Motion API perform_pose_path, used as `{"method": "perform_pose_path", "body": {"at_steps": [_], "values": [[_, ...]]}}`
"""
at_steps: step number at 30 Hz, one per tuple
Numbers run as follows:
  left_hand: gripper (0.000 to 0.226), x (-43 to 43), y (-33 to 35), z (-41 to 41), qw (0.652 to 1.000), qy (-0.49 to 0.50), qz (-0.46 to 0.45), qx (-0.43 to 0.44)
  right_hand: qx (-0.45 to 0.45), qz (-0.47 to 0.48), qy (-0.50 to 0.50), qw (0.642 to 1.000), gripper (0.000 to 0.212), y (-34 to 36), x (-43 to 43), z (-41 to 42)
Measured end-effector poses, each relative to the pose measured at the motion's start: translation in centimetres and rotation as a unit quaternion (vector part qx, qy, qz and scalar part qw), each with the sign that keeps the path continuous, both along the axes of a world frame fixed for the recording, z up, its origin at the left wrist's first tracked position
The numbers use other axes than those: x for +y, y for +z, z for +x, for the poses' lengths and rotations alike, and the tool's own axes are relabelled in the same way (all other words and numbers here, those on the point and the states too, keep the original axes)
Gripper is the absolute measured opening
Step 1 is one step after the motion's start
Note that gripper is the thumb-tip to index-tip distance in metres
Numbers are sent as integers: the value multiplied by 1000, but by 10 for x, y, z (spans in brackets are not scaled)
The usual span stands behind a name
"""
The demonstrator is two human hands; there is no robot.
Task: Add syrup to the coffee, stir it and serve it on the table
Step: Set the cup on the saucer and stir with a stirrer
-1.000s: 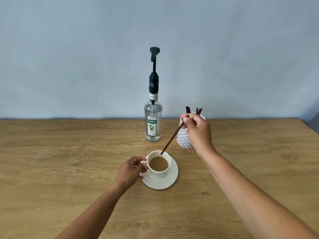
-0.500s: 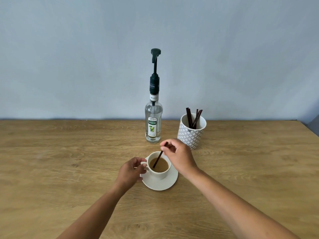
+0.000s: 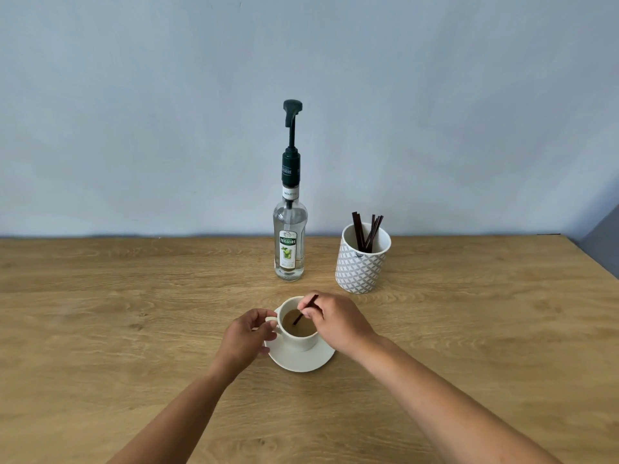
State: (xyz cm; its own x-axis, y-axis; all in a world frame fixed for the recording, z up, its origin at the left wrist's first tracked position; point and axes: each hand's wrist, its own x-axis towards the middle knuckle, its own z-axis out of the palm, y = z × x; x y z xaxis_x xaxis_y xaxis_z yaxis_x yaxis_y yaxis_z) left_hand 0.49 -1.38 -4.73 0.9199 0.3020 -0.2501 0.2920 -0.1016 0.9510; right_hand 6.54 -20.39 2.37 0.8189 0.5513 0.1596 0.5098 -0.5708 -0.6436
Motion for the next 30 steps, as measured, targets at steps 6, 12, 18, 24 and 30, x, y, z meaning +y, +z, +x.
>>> {"method": "perform_pose_path", "body": {"at_steps": [6, 12, 18, 24, 30], "values": [[9, -1, 0, 0, 1000, 4, 10, 0, -7, -20, 0, 1000, 11, 3, -7, -3], [10, -2, 2, 0, 1000, 6, 9, 2, 20, -7, 5, 1000, 13, 1, 1, -11], [10, -3, 2, 0, 1000, 6, 9, 2, -53, -50, -15, 997, 15, 3, -1, -11], [10, -2, 0, 0, 1000, 10, 6, 3, -104, -76, -8, 992, 13, 7, -8, -7], [10, -1, 0, 1, 1000, 7, 10, 5, -55, -50, 10, 997, 13, 4, -3, -12]]}}
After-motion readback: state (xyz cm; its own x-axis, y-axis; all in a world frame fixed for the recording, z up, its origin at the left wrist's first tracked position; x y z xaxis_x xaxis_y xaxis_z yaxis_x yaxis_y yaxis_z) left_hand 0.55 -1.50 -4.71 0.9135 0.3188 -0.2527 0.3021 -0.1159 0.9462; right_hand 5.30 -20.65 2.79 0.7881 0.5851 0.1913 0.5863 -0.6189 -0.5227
